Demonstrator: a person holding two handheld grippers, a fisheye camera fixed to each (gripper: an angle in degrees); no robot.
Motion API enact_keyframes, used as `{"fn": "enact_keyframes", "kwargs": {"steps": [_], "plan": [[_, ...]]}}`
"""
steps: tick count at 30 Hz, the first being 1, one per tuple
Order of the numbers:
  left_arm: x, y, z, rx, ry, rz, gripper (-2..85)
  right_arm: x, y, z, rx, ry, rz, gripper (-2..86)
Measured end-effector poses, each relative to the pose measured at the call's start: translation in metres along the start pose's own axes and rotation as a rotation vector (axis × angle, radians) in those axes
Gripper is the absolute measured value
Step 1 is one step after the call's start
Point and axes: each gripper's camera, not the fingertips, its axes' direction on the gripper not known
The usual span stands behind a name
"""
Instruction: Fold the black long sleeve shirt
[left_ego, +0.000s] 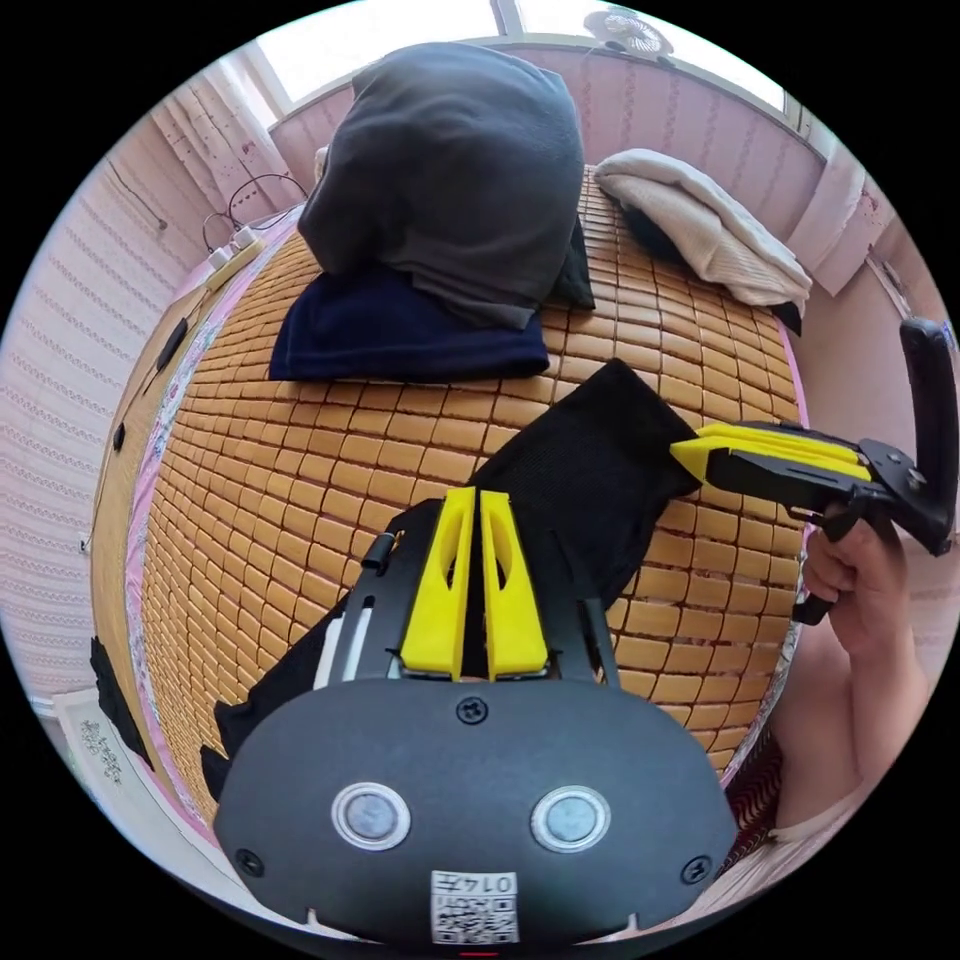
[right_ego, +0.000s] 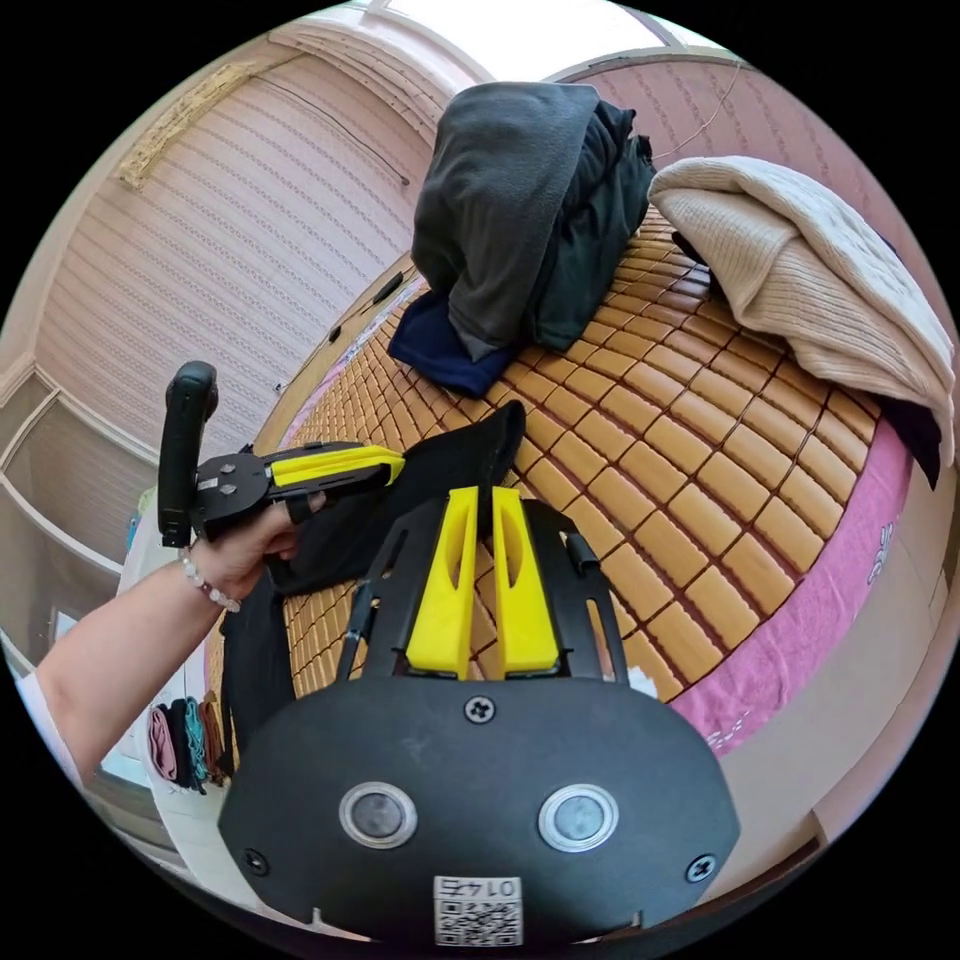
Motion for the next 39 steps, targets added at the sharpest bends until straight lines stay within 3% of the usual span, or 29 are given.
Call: {"fn": "enact_keyframes", "kwargs": {"steps": [7,12,18,22,25,26,30,33,35,39], "plan": [[-0.010,0.016,-0.023,0.058,-0.021,-0.075,-1.0,-0.009,0.015,-0.019,0.080,-0.077,-0.068,1.5],[-0.048,0.059,-0.095,0.193,-0.004,-0.176,-1.0,-0.032,0.034,-0.050,0.236,-0.300,-0.198,1.2],[-0.096,0.179,-0.222,0.423,-0.034,-0.332,-1.0,-0.136,0.069,-0.085,0.265,-0.513,-0.577,1.0],[-0.098,0.300,-0.314,0.554,-0.179,-0.416,-1.0,-0.230,0.114,-0.101,0.255,-0.741,-0.762,1.0],[-0.090,0.400,-0.352,0.530,-0.272,-0.540,-0.9,-0.314,0.170,-0.088,0.118,-0.891,-0.958,1.2],[-0.087,0.441,-0.356,0.492,-0.271,-0.616,-0.9,-0.344,0.199,-0.070,-0.006,-0.913,-1.049,1.4],[-0.066,0.564,-0.347,0.381,-0.223,-0.850,-0.5,-0.403,0.335,0.020,-0.455,-0.774,-1.291,1.9],[-0.041,0.637,-0.335,0.299,-0.161,-1.014,-0.2,-0.402,0.416,0.076,-0.671,-0.617,-1.348,2.7],[-0.026,0.668,-0.331,0.303,-0.115,-1.074,0.4,-0.398,0.442,0.094,-0.758,-0.617,-1.334,3.8],[-0.026,0.677,-0.324,0.282,-0.061,-1.085,2.9,-0.399,0.446,0.129,-0.792,-0.571,-1.265,4.6]]}}
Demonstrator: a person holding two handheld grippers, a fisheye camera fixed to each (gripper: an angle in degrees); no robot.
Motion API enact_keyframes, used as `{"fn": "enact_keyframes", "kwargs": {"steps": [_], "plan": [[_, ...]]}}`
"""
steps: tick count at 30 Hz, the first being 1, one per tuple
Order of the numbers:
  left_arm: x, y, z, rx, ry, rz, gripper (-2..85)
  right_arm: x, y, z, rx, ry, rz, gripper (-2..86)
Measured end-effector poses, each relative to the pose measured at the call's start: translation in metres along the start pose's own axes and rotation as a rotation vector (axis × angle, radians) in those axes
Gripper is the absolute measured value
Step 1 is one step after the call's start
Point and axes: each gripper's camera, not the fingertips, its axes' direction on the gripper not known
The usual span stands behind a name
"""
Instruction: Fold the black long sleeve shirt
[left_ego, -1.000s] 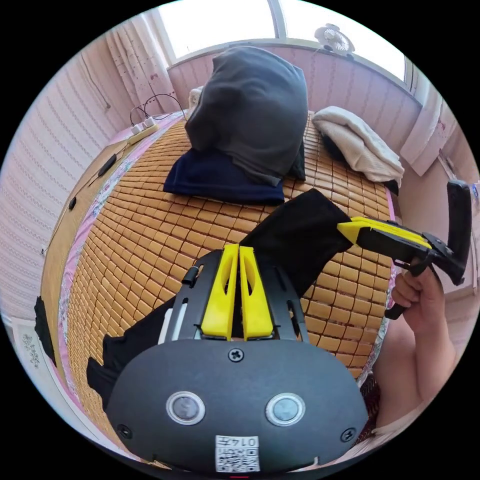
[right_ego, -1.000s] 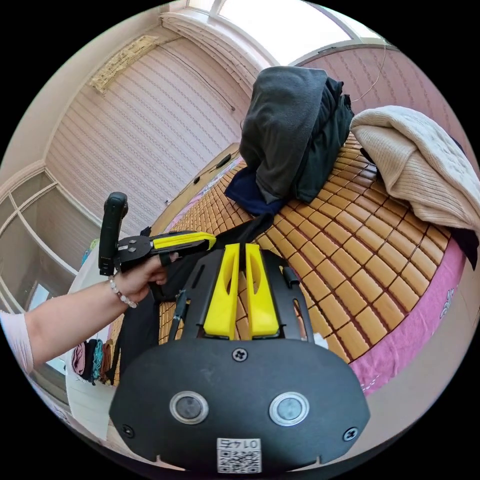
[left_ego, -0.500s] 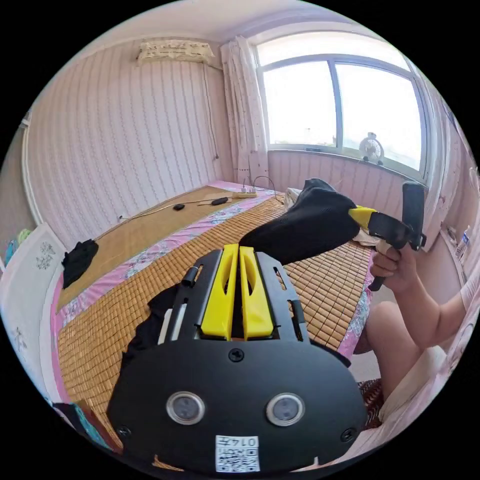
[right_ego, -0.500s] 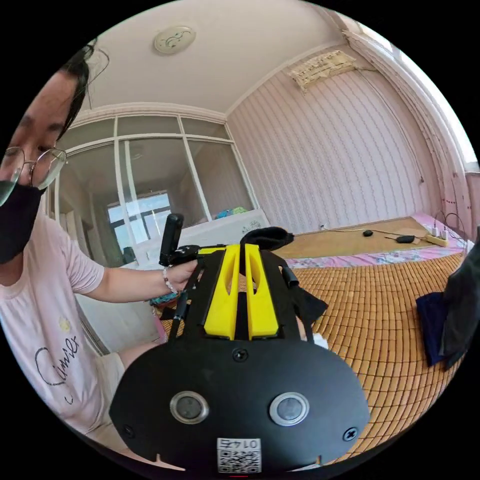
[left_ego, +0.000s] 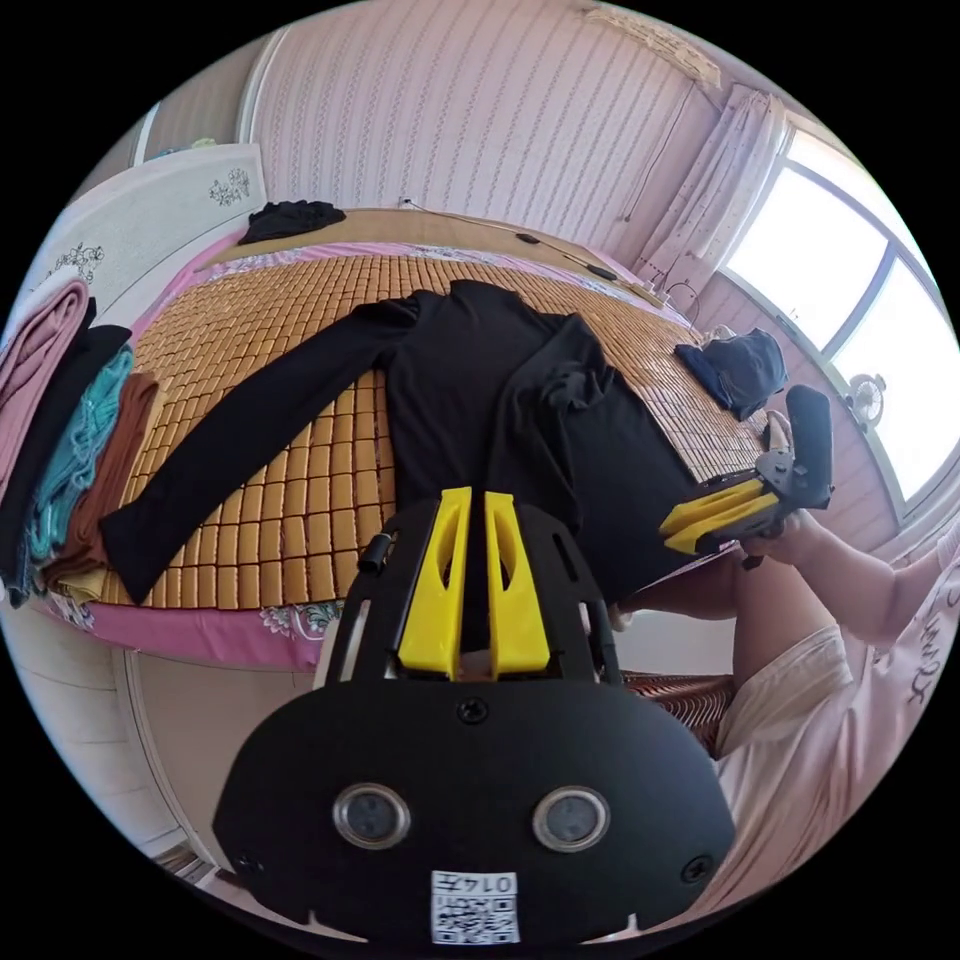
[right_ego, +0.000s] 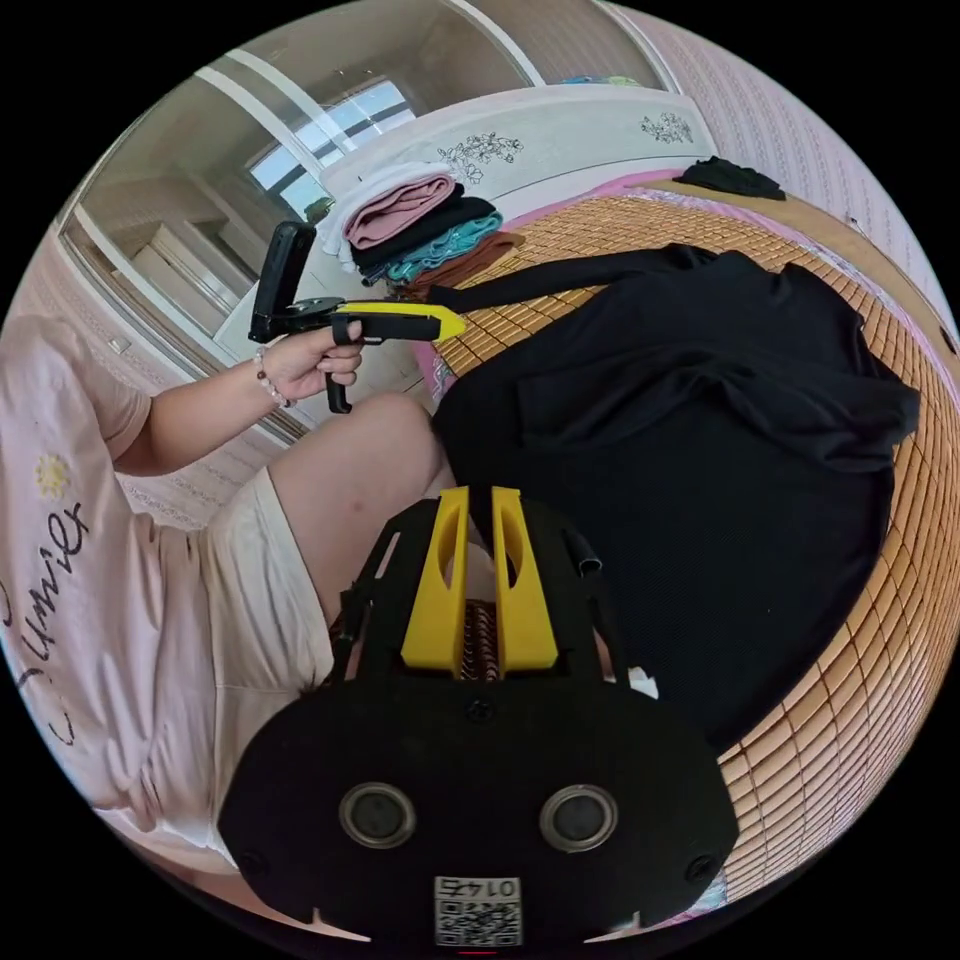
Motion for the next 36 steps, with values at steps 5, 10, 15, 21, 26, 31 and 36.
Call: {"fn": "enact_keyframes", "kwargs": {"steps": [5,10,15,21,26,31,36], "plan": [[-0.001,-0.029,0.018,-0.028,0.070,-0.028,7.1,0.077,-0.035,-0.020,0.080,0.194,0.198,5.2],[0.001,-0.041,0.032,-0.146,-0.020,0.024,6.3,0.180,-0.087,-0.036,0.148,0.505,0.400,7.4],[-0.018,-0.051,0.019,-0.167,0.042,0.015,1.9,0.295,-0.147,-0.009,0.139,0.681,0.596,10.1],[-0.033,-0.060,-0.018,-0.098,0.165,0.001,-0.9,0.392,-0.164,0.034,0.105,0.650,0.790,7.2],[-0.047,-0.064,-0.088,0.036,0.325,-0.006,-1.0,0.408,-0.169,0.039,0.178,0.542,0.691,0.8],[-0.079,-0.061,-0.132,0.027,0.285,-0.101,-0.8,0.396,-0.192,0.051,0.186,0.529,0.495,1.0],[-0.125,-0.057,-0.117,-0.093,0.187,-0.310,0.9,0.407,-0.204,0.097,0.102,0.566,0.478,6.1]]}}
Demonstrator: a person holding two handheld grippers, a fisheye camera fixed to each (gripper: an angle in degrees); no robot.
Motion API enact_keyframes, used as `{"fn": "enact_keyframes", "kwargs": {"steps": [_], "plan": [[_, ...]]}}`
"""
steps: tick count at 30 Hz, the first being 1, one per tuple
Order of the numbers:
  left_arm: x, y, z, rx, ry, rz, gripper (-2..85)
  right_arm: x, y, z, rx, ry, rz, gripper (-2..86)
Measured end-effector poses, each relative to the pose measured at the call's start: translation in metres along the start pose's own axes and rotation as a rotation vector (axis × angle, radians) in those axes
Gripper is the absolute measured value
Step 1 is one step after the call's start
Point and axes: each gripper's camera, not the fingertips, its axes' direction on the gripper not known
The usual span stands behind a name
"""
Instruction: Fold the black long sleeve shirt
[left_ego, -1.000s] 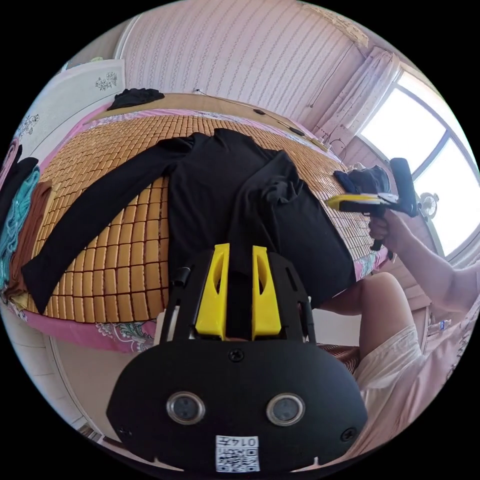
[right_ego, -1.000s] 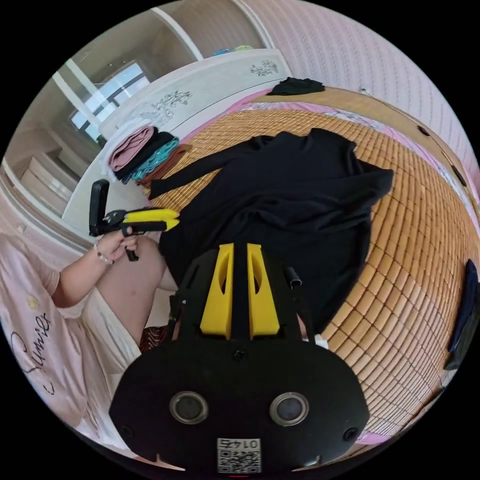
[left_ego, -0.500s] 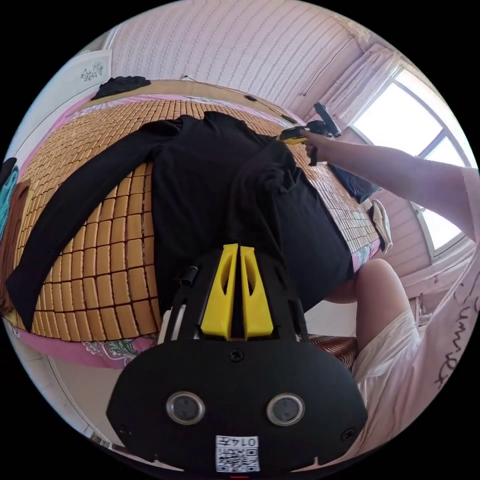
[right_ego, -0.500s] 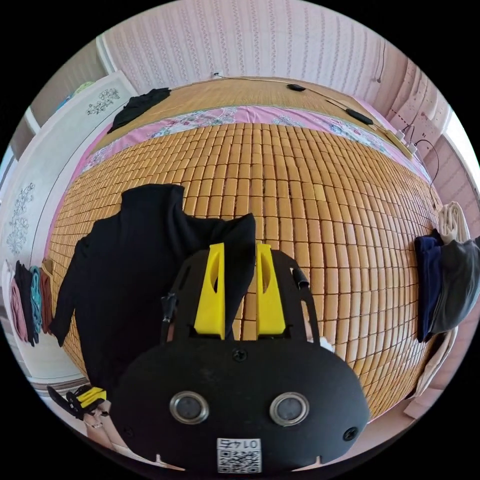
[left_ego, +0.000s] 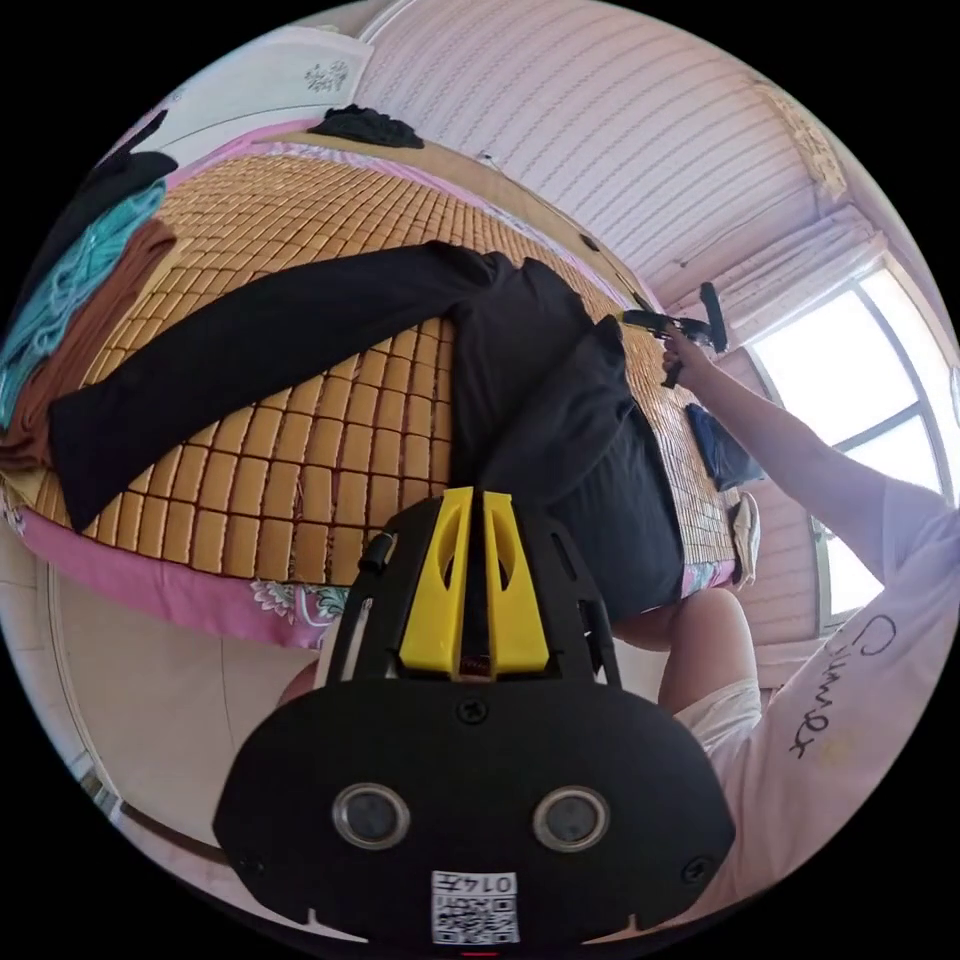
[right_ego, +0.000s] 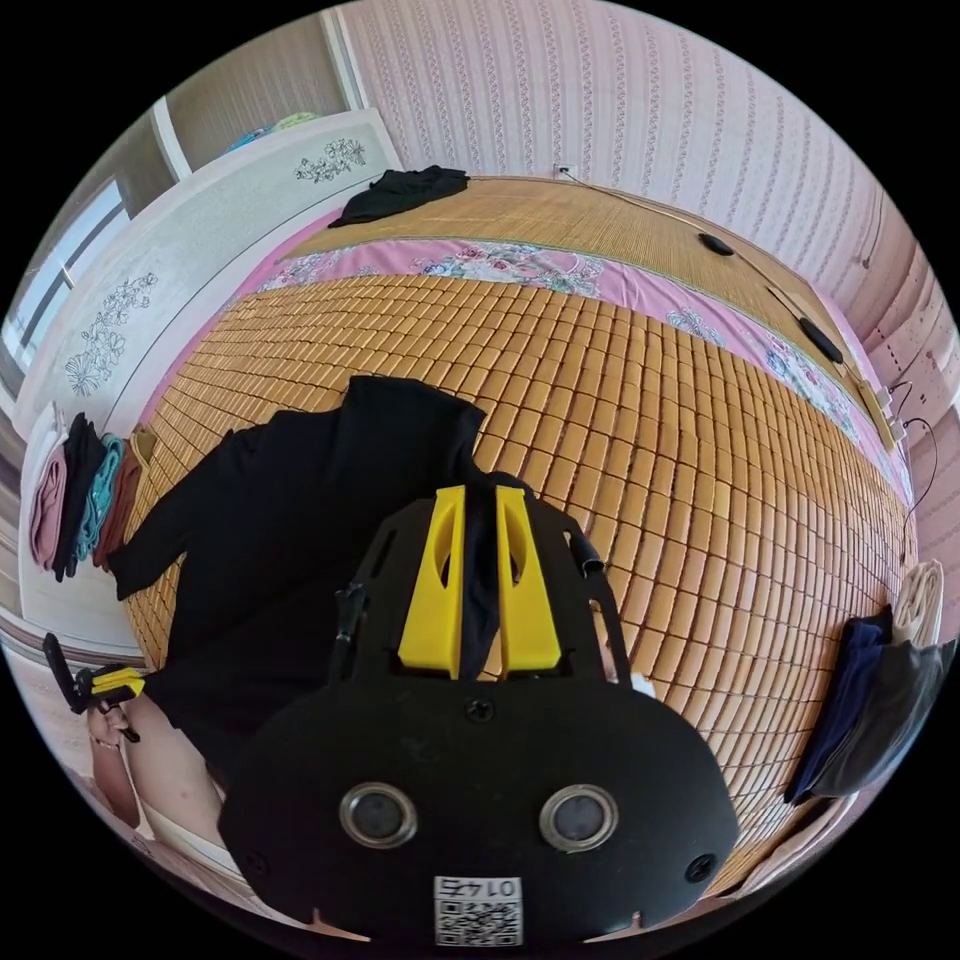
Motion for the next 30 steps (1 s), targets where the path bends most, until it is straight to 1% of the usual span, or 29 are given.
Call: {"fn": "enact_keyframes", "kwargs": {"steps": [1,4,7,9,12,15,17,18,20,21,23,25,26,30], "plan": [[-0.005,-0.001,-0.001,-0.004,0.017,-0.028,1.9,0.000,0.002,0.001,0.009,-0.008,0.009,6.5],[0.001,0.001,-0.020,0.084,0.008,-0.043,3.1,-0.005,0.021,-0.005,0.056,-0.070,0.010,6.8],[0.013,0.002,-0.029,0.091,0.023,-0.009,3.6,-0.023,0.057,-0.004,0.036,-0.054,-0.075,6.9],[0.023,0.003,-0.029,0.054,0.030,0.033,4.1,-0.041,0.094,0.002,-0.001,-0.042,-0.149,7.1],[0.044,0.009,-0.033,0.017,-0.007,0.110,4.9,-0.069,0.146,0.012,-0.042,-0.064,-0.232,7.3],[0.068,0.017,-0.025,-0.017,-0.036,0.205,5.7,-0.111,0.194,0.023,-0.071,-0.129,-0.337,7.3],[0.086,0.017,-0.001,-0.105,-0.096,0.273,6.7,-0.144,0.219,0.032,-0.074,-0.124,-0.440,7.1],[0.090,0.016,0.005,-0.134,-0.118,0.289,6.6,-0.163,0.231,0.038,-0.059,-0.086,-0.502,6.9],[0.100,0.013,0.027,-0.229,-0.257,0.342,5.0,-0.184,0.241,0.049,-0.021,0.010,-0.553,5.9],[0.102,0.014,0.029,-0.228,-0.276,0.354,4.2,-0.191,0.241,0.054,0.009,0.065,-0.547,4.8],[0.107,0.016,0.025,-0.243,-0.277,0.381,1.5,-0.195,0.235,0.060,0.059,0.093,-0.526,3.1],[0.114,0.021,0.012,-0.253,-0.279,0.420,0.7,-0.193,0.225,0.069,0.048,0.107,-0.502,3.5],[0.120,0.027,0.001,-0.242,-0.266,0.456,0.5,-0.191,0.217,0.076,0.017,0.099,-0.497,4.8],[0.116,0.035,-0.008,-0.253,-0.197,0.444,1.3,-0.175,0.201,0.113,-0.108,0.043,-0.447,7.1]]}}
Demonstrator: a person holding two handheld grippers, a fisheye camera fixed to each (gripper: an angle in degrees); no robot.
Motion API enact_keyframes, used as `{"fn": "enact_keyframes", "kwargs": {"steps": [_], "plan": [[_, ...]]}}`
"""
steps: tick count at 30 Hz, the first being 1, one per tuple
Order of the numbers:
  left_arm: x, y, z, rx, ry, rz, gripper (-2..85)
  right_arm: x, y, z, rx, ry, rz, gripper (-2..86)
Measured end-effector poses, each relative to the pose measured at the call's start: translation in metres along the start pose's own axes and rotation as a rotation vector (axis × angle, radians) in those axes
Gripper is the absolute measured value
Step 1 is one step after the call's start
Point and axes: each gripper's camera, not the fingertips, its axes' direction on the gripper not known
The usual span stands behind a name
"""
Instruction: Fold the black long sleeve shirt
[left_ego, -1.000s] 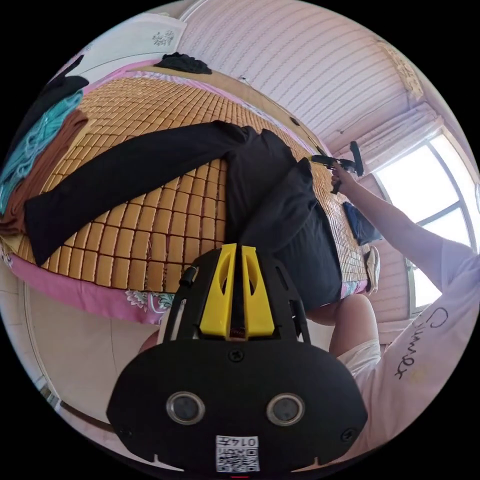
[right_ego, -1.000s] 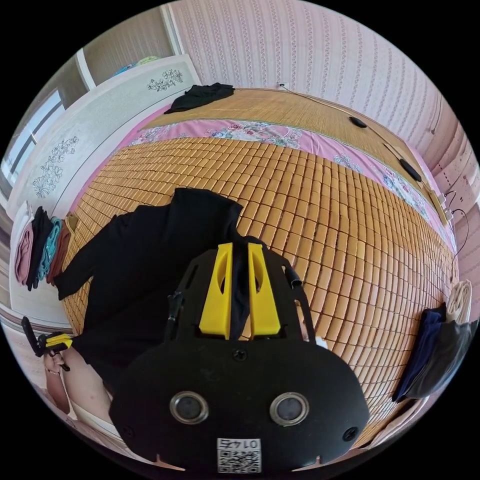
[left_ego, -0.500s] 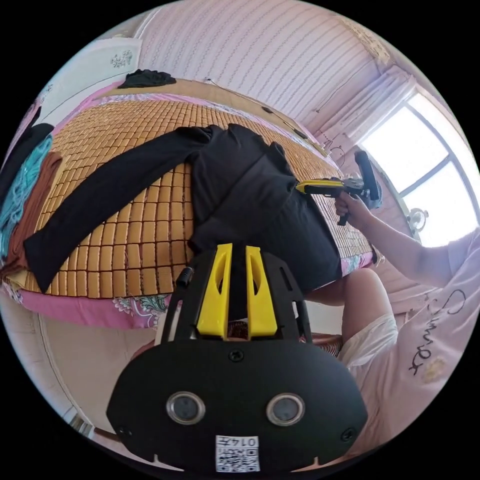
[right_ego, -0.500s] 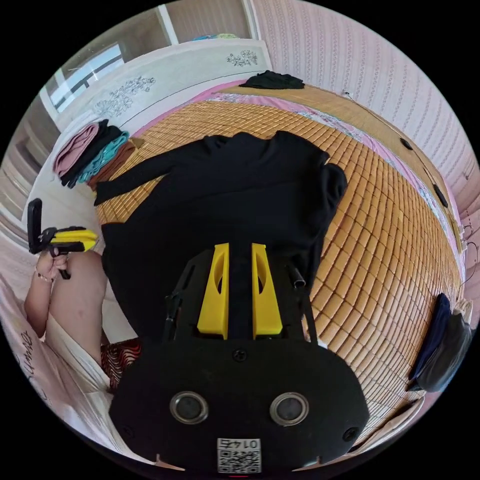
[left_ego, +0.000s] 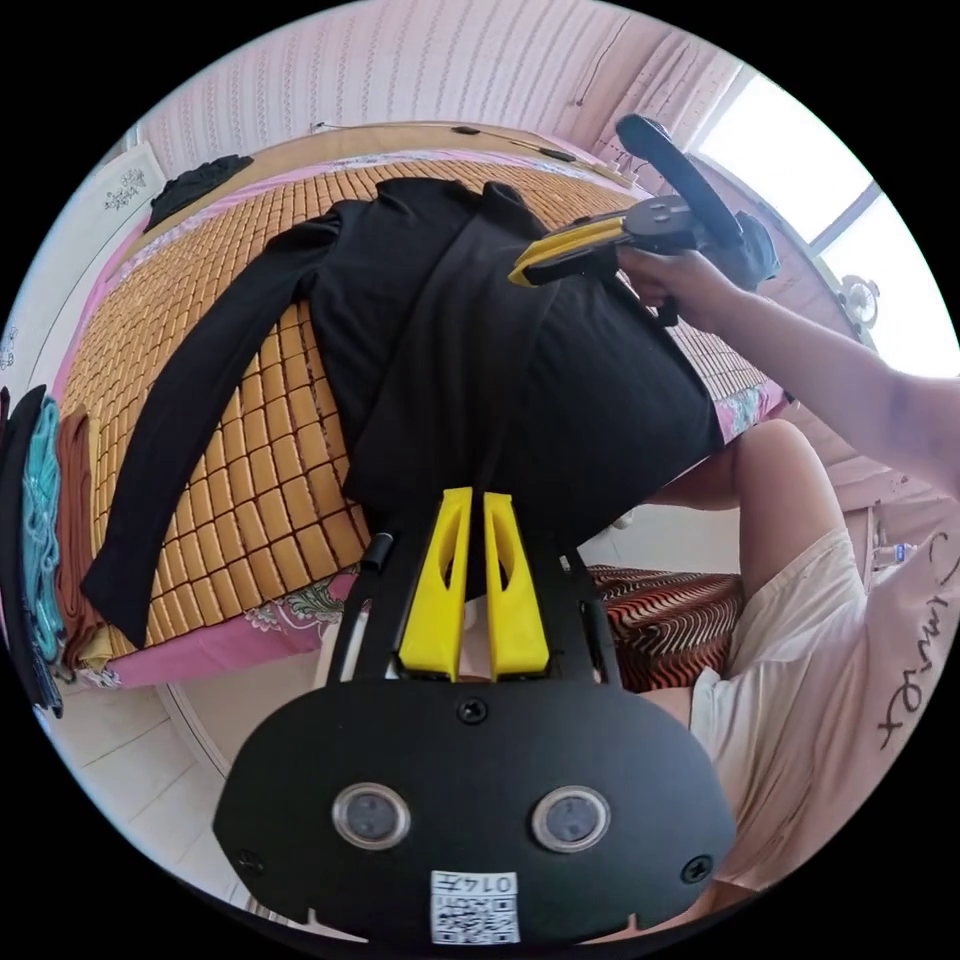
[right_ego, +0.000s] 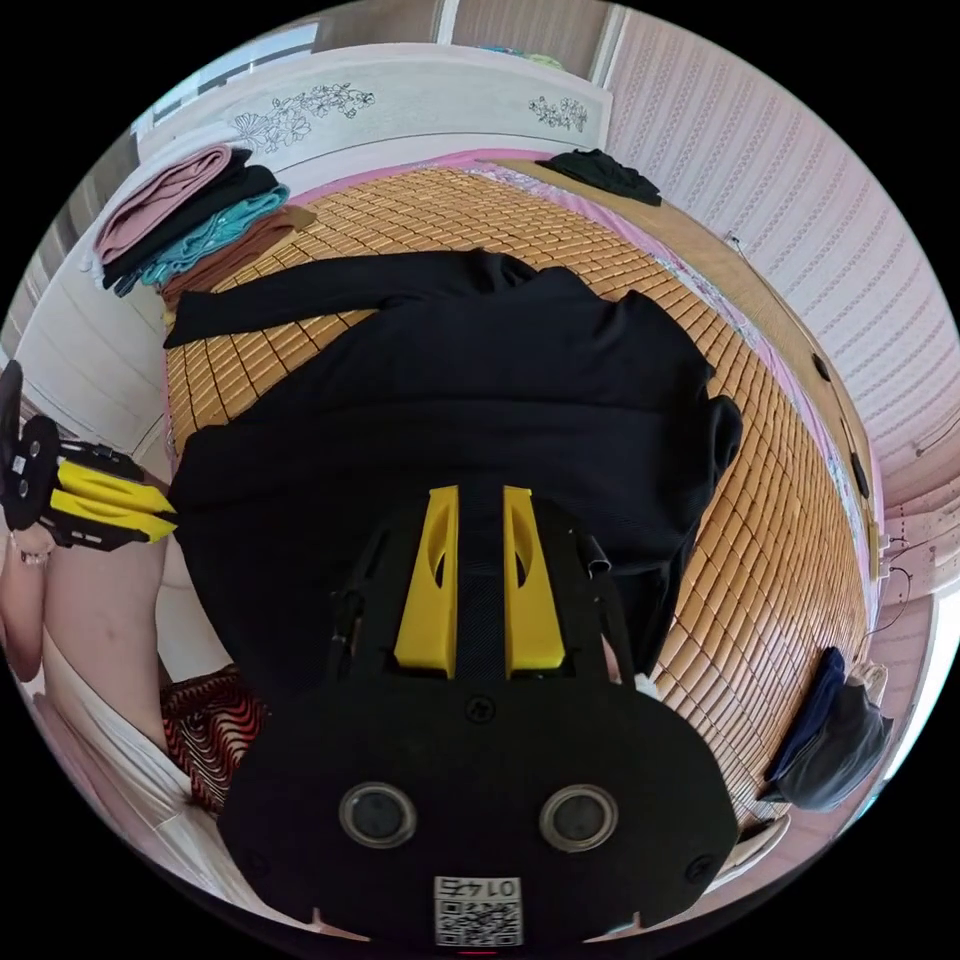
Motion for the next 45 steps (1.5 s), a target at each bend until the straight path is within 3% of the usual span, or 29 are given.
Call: {"fn": "enact_keyframes", "kwargs": {"steps": [4,7,11,15,18,20,22,29,36,42,45], "plan": [[-0.008,-0.002,0.016,-0.112,0.000,-0.029,4.2,0.008,0.004,0.031,-0.062,-0.042,0.037,7.0],[-0.009,0.004,0.002,-0.063,-0.014,-0.035,4.4,0.013,0.012,0.036,-0.067,-0.054,0.062,7.1],[-0.031,0.020,-0.036,0.121,0.034,-0.088,3.4,0.016,0.032,0.043,-0.062,-0.053,0.090,7.0],[-0.068,0.029,-0.071,0.277,-0.052,-0.197,2.6,0.006,0.039,0.062,-0.089,-0.024,0.007,6.8],[-0.122,0.057,-0.114,0.555,-0.102,-0.408,2.5,0.003,0.027,0.062,-0.151,-0.021,-0.021,6.7],[-0.171,0.099,-0.128,0.759,-0.127,-0.693,4.5,-0.003,0.021,0.053,-0.107,0.005,-0.033,6.7],[-0.194,0.124,-0.123,0.801,-0.153,-0.838,6.4,-0.014,0.009,0.046,-0.074,0.020,-0.076,6.8],[-0.226,0.149,-0.095,0.593,-0.455,-0.939,7.9,-0.104,-0.083,0.040,0.026,-0.106,-0.365,8.3],[-0.269,0.176,-0.074,0.568,-0.301,-1.064,8.7,-0.235,-0.162,0.072,0.027,-0.190,-0.616,6.9],[-0.284,0.189,-0.066,0.535,-0.279,-1.091,8.5,-0.311,-0.189,0.087,0.048,-0.300,-0.704,9.3],[-0.291,0.195,-0.057,0.523,-0.241,-1.098,7.5,-0.331,-0.193,0.096,0.073,-0.249,-0.705,9.5]]}}
